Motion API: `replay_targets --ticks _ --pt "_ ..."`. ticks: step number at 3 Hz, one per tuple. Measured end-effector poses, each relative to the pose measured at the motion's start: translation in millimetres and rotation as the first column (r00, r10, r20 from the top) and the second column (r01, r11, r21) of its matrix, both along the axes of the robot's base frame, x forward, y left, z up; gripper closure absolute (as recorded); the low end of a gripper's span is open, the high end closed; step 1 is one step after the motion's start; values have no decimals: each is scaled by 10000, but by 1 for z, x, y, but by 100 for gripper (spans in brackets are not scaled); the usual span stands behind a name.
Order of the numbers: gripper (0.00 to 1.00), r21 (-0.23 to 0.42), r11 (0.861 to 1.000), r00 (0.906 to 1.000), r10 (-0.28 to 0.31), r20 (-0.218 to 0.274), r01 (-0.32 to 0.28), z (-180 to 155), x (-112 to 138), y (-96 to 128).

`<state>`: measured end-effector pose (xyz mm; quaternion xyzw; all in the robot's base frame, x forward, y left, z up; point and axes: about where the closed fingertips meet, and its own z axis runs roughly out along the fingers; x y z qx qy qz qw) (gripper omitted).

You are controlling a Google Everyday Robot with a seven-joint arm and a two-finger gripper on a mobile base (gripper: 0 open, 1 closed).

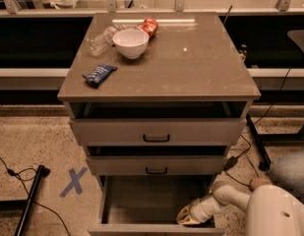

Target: Open bottom drawer

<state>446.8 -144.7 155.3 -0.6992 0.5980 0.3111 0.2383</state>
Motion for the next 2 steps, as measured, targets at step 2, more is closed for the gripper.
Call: replay_targets --ticks 2 --pt "100 950 9954 10000 95 0 -94 27 -10 -6"
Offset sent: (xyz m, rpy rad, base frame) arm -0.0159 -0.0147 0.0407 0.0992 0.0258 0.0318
